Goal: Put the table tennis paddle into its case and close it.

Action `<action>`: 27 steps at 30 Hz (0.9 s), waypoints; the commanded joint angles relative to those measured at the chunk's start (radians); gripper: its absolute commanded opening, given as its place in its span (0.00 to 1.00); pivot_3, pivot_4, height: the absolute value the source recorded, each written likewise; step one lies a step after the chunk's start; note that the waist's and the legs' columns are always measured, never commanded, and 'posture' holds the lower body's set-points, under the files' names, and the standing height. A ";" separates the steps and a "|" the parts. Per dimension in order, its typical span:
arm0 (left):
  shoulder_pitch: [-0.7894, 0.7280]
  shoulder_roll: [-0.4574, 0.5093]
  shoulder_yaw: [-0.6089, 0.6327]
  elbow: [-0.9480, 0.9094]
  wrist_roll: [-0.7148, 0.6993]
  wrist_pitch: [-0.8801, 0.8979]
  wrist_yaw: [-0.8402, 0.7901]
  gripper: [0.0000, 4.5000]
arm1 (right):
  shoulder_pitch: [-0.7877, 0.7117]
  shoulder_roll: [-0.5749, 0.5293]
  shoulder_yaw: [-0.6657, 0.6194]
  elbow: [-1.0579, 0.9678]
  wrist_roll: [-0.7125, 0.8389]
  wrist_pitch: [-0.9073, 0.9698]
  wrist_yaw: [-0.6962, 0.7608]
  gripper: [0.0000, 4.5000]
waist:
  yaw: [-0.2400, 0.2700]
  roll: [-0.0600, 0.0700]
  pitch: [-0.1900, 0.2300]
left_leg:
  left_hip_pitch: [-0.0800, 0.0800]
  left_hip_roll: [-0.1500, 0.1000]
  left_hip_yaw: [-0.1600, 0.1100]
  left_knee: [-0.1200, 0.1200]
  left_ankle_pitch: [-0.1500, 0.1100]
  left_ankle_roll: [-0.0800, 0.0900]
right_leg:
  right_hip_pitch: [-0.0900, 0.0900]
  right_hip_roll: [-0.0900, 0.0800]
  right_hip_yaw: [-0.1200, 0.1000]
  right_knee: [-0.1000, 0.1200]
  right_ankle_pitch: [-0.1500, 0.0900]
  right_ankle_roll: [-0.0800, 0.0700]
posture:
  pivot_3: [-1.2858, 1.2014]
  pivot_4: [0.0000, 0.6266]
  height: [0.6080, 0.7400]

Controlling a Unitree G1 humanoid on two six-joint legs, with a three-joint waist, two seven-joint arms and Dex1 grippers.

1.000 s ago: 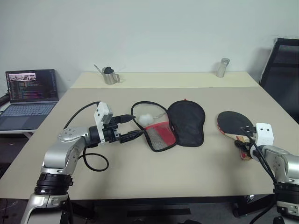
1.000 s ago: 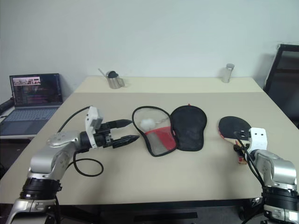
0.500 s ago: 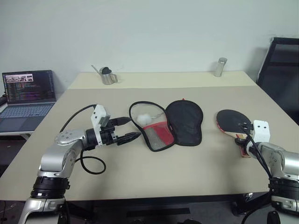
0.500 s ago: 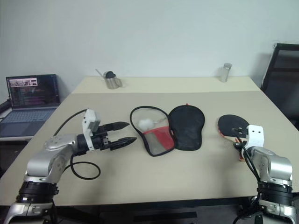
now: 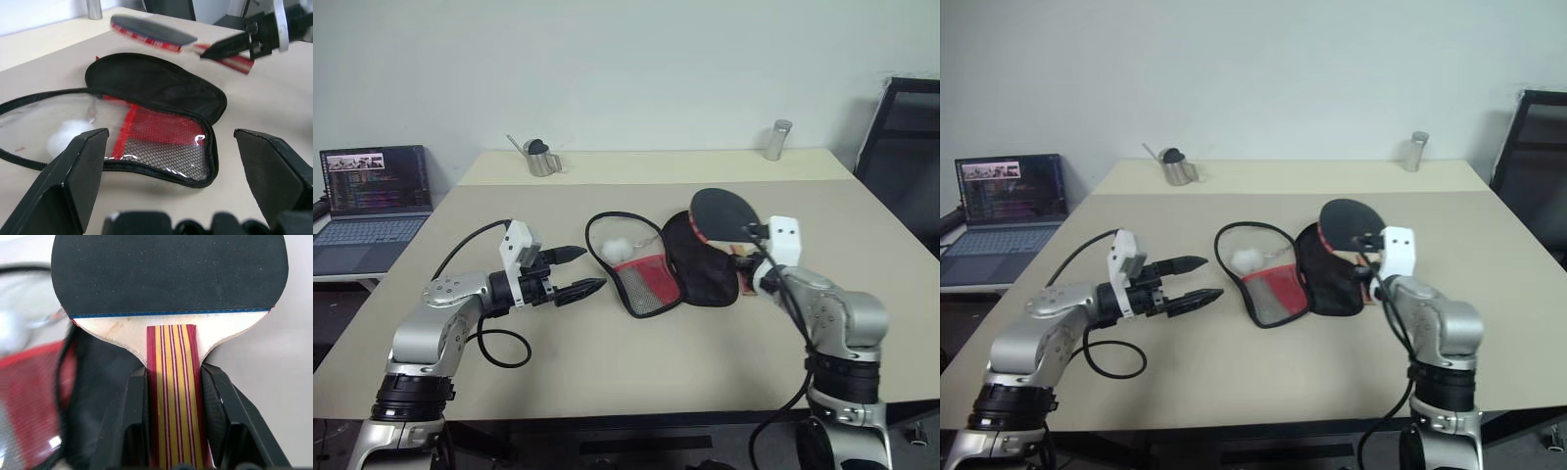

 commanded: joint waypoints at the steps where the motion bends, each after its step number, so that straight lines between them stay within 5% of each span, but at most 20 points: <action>1: -0.007 0.012 0.023 -0.040 -0.009 -0.006 0.005 1.00 | -0.006 0.009 0.016 -0.003 -0.027 -0.080 -0.015 0.24 | 0.000 0.000 0.000 | 0.000 0.000 0.000 0.000 0.000 0.000 | 0.000 0.000 0.000 0.000 0.000 0.000 | 0.52 0.24 1.00; 27: -0.007 0.001 0.012 -0.047 -0.008 -0.008 0.017 1.00 | -0.103 0.072 0.103 0.383 -0.145 -0.394 -0.022 0.24 | -0.008 0.000 0.000 | 0.000 0.003 0.001 0.000 0.000 0.000 | -0.002 0.004 0.002 0.000 0.001 -0.001 | 0.52 0.24 1.00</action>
